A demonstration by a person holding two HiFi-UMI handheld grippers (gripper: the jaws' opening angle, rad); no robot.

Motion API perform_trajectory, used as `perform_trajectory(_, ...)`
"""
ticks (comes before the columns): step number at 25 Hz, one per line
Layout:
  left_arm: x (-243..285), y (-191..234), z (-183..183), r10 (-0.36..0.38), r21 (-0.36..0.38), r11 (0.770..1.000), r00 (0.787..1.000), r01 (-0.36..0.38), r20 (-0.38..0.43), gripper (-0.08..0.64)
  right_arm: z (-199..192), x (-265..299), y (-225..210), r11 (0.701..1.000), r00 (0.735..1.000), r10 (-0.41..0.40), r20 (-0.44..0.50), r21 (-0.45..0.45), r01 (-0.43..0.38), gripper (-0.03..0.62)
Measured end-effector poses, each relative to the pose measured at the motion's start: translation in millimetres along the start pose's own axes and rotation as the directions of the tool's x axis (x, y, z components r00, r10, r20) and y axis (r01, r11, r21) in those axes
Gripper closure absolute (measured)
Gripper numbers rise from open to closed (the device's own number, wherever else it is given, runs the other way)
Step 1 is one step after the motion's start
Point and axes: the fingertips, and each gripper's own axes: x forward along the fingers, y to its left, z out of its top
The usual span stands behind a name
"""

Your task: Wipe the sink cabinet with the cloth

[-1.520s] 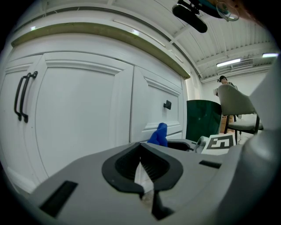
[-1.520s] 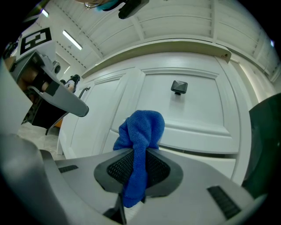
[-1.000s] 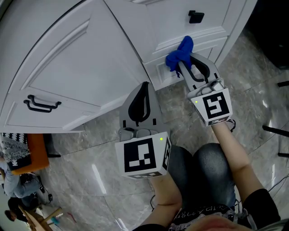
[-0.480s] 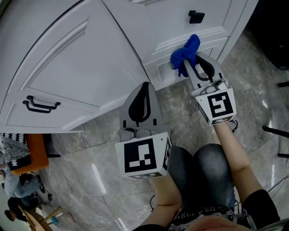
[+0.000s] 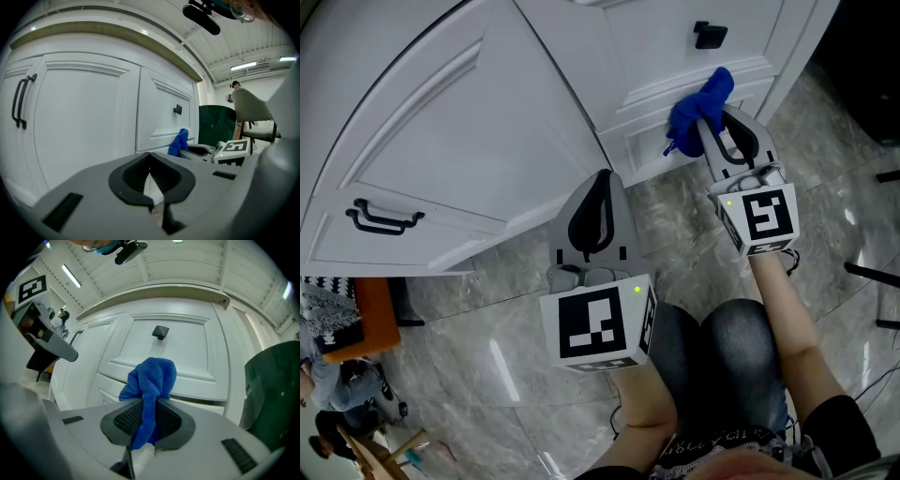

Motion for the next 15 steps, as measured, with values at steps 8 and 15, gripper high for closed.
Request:
perform_trajectory(8,1.4,-1.4,-0.1,-0.002,0.001,1.000,1.000,0.002,0.001,0.554,-2.2,-2.1,-13.2,0.999,0.999,-0.032,0.004,0.008,0.032,0.517)
perform_trajectory(15,3.0,-3.7,-0.4,-0.005,0.004,1.000,1.000,0.005,0.000,0.555,-6.8,-5.3,-27.7,0.997,0.998,-0.070,-0.002,0.017,0.070,0.517)
